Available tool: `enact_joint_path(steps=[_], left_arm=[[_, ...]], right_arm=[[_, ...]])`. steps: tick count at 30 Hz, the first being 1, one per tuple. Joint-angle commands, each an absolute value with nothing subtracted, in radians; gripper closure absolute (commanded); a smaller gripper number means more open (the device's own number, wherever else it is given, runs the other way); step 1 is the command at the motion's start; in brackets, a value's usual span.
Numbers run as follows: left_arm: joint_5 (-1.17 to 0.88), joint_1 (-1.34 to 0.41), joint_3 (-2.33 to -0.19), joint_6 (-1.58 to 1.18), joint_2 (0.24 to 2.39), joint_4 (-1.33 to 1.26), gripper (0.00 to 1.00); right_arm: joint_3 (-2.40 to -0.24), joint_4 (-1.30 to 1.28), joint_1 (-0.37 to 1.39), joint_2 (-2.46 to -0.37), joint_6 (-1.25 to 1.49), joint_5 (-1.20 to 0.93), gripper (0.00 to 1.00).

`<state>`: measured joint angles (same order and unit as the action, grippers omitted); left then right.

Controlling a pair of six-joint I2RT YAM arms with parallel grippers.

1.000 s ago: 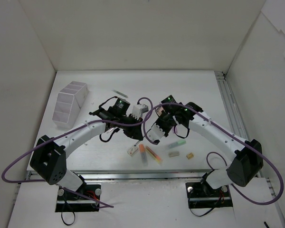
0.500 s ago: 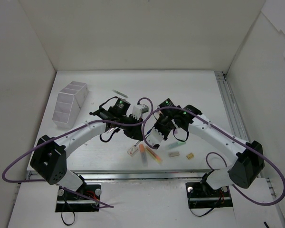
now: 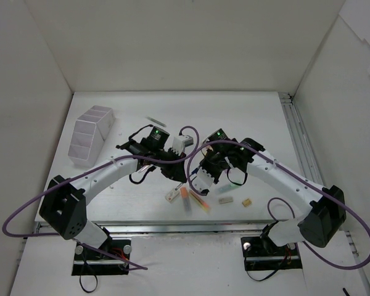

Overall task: Sort the stationery into containers
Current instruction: Close the pen cap on the pen.

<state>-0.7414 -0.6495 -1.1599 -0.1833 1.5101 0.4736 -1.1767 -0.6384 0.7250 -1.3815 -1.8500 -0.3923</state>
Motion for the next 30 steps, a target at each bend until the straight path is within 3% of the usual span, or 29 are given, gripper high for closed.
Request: enact_joint_path(steps=[1, 10, 30], left_arm=[[-0.756, -0.646, -1.246, -0.176, 1.496, 0.305, 1.0], [-0.746, -0.637, -1.327, -0.153, 1.499, 0.17, 1.0], [-0.842, -0.618, -1.528, -0.15, 1.618, 0.147, 1.0]], right_arm=[[-1.166, -0.667, 0.739, -1.336, -1.887, -0.555, 1.0], [-1.155, -0.709, 0.776, -1.333, -1.931, -0.69, 1.0], [-1.173, -0.759, 0.842, -1.355, -1.919, -0.723, 1.0]])
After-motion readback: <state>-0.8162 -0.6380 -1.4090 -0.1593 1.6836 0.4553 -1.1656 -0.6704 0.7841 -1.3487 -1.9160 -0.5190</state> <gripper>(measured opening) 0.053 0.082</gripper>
